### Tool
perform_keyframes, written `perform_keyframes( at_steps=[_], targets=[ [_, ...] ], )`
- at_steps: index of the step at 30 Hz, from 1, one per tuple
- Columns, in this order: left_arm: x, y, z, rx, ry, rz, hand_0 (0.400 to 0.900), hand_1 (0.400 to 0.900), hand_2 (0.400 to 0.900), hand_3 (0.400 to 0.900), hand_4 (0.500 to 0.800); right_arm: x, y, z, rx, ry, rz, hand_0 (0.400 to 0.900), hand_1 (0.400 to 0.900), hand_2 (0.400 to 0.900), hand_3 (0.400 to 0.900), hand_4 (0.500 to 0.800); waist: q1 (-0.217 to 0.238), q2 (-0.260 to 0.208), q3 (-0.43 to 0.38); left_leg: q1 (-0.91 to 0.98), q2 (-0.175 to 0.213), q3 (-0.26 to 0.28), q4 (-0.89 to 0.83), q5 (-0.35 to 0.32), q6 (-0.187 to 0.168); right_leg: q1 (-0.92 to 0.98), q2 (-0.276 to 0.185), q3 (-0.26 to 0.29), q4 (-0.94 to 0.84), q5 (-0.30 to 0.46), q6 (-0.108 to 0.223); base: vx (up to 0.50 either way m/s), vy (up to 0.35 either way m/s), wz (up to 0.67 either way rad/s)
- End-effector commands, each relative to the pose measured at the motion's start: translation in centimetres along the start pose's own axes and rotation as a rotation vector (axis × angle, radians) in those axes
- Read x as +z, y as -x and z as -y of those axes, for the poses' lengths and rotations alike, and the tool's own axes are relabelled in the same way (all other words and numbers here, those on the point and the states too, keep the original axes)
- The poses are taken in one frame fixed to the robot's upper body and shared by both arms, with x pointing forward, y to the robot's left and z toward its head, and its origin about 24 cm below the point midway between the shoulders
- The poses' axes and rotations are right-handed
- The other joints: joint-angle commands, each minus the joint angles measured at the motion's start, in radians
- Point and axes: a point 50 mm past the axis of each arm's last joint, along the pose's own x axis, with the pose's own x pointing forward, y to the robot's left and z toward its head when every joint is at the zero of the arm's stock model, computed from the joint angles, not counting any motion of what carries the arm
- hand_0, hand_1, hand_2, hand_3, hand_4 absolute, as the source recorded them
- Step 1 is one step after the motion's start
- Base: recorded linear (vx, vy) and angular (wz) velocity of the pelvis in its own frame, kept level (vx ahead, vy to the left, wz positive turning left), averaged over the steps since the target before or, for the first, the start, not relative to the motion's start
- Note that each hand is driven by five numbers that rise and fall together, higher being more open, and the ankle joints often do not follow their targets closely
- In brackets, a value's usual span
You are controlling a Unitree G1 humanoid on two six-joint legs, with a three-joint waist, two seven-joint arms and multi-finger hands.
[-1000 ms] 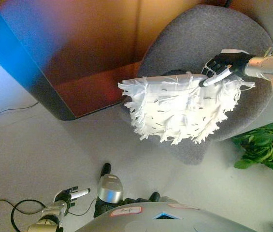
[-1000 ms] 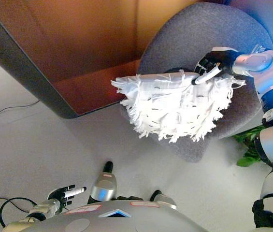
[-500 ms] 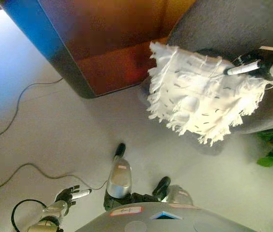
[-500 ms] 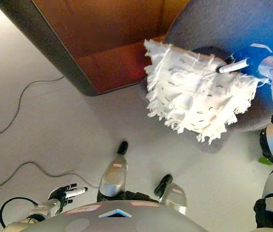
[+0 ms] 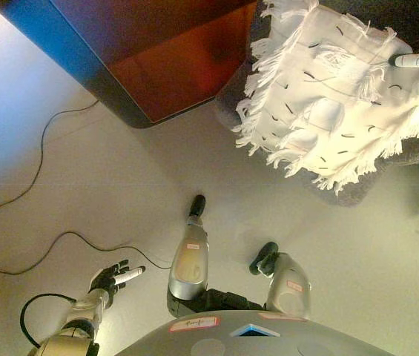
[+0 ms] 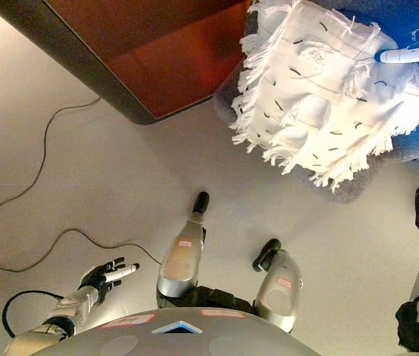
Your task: Pick up the pillow and put it on the sofa.
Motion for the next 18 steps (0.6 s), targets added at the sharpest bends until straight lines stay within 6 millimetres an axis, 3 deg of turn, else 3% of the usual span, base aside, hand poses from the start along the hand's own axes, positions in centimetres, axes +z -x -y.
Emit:
perform_keyframes(
  at_steps=[1, 10, 18],
  targets=[
    [-0.9, 0.9, -3.6, 0.081, -0.045, -0.057, 0.9, 0.9, 0.9, 0.9, 0.8, 1.8, 0.8, 3.0, -0.111, 0.002, 0.048, 0.9, 0.9, 0.9, 0.9, 0.8, 0.005, -0.005, -0.037, 0.057, 0.024, 0.006, -0.075, 0.078, 0.008, 0.037, 0.055, 0.031, -0.029, -0.012, -0.059, 0.02, 0.0, -0.09],
    [-1.2, 1.0, -3.7, 0.085, -0.05, -0.069, 0.9, 0.9, 0.9, 0.9, 0.8, 2.3, 1.5, 4.8, -0.159, 0.061, 0.037, 0.9, 0.9, 0.9, 0.9, 0.8, 0.001, -0.026, -0.067, 0.075, 0.03, 0.013, -0.078, 0.106, 0.005, 0.108, 0.08, 0.019, -0.114, 0.033, -0.064, -0.01, 0.021, -0.06],
    [-1.3, 1.0, -3.6, 0.094, -0.065, -0.082, 0.9, 0.9, 0.9, 0.9, 0.8, 0.9, 2.0, 6.3, -0.218, 0.095, -0.037, 0.9, 0.9, 0.9, 0.9, 0.8, -0.009, -0.084, -0.126, 0.142, 0.019, 0.034, -0.107, 0.079, 0.004, 0.219, 0.1, 0.022, -0.24, 0.068, -0.047, 0.02, 0.012, -0.07]
  ],
)
